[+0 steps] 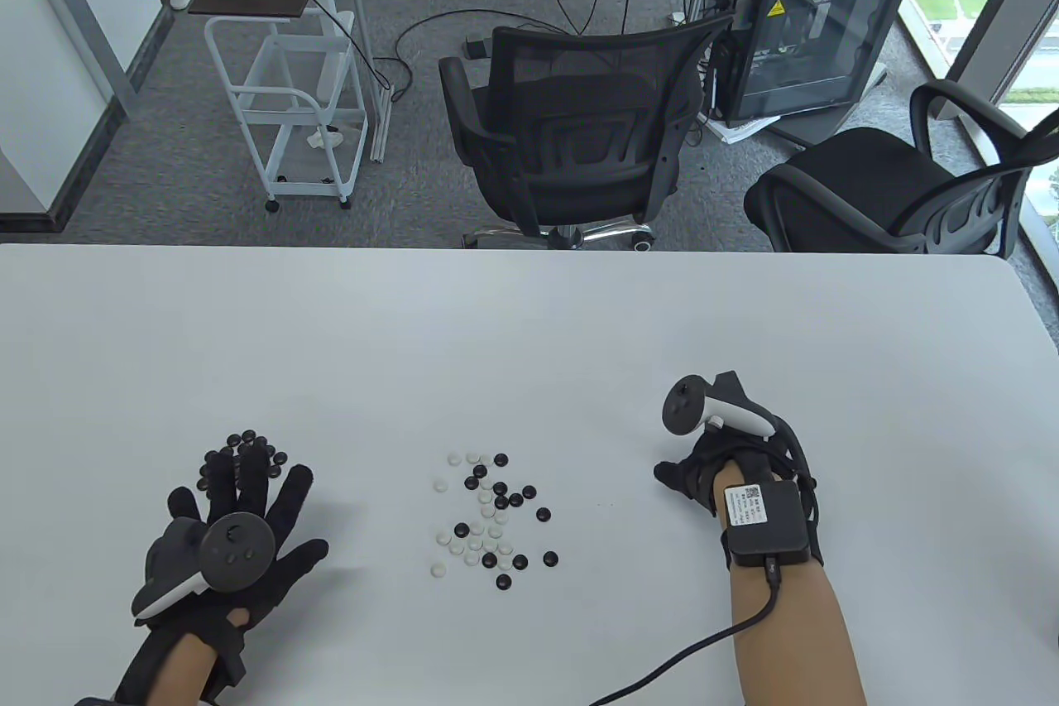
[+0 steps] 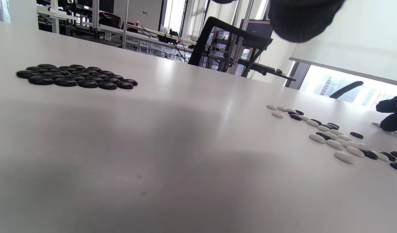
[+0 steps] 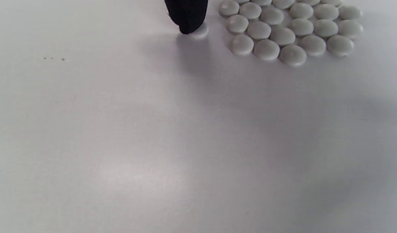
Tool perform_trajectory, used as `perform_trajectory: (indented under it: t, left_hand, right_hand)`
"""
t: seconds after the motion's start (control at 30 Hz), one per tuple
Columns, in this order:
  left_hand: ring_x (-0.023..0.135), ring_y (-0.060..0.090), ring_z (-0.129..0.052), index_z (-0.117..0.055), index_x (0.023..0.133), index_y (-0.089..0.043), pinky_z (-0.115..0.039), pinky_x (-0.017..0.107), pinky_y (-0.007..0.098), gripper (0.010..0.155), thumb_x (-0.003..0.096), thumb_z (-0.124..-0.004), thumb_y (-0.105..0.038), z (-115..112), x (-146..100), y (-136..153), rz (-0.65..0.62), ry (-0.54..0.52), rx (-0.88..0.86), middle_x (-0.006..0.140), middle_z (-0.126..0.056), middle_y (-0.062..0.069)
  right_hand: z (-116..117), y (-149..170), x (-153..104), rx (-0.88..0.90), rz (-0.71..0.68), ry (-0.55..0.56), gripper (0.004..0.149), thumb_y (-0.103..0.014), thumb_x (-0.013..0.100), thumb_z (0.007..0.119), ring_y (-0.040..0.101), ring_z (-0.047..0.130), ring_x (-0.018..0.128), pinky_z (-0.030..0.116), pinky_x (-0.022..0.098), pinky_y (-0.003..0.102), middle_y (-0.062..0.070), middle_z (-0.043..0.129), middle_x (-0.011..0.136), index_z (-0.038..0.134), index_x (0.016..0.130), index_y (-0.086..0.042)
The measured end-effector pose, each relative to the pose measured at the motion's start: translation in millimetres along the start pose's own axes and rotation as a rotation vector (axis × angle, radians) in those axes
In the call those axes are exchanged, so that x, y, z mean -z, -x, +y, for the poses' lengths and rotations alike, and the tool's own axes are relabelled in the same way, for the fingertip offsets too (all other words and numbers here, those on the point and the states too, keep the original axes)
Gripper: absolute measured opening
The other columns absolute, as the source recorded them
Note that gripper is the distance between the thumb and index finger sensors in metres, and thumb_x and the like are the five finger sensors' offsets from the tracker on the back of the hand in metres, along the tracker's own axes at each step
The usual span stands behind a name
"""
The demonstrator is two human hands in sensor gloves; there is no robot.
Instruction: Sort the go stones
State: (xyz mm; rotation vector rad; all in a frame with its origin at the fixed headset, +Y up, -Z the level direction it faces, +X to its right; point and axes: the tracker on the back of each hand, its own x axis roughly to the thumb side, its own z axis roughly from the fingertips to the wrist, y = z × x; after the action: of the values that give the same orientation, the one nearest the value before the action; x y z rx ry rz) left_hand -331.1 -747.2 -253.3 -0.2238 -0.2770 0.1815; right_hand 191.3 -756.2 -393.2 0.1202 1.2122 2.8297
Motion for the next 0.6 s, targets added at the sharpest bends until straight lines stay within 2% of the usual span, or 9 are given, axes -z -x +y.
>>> perform_trajectory:
  t: [0.3,0.47,0.6]
  left_hand:
    - [0.093,0.056,0.021,-0.015,0.120,-0.022,0.006,0.048,0.083,0.081,0.0598,-0.056,-0.059,0,0,0,0.003,0.000,-0.001,0.112,0.018,0.027]
    - [0.093,0.056,0.021,-0.015,0.120,-0.022,0.006,0.048,0.083,0.081,0.0599,-0.056,-0.059,0,1,-1,0.004,0.002,0.002,0.112,0.019,0.027]
    - [0.093,0.056,0.021,-0.015,0.120,-0.022,0.006,0.048,0.083,0.081,0.0598,-0.056,-0.058,1,1,-1,0.002,-0.004,0.000,0.112,0.018,0.027]
  right_hand:
    - [-7,1,-1,0.039,-0.012,0.039,0.069,-0.046,0.058,0.054,0.071,-0.007,0.082,0.011,0.050,0.092,0.045,0.003,0.106,0.064,0.110,-0.003]
    - [-14,-33,-11,-0.038,-0.117,0.062,0.069,-0.047,0.058,0.054,0.072,-0.006,0.082,0.012,0.050,0.092,0.045,0.005,0.106,0.066,0.109,-0.003]
    - [-11,-77,-19,-0.098,-0.274,0.045,0.068,-0.047,0.058,0.054,0.072,-0.005,0.083,0.013,0.050,0.091,0.046,0.008,0.107,0.071,0.107,-0.002]
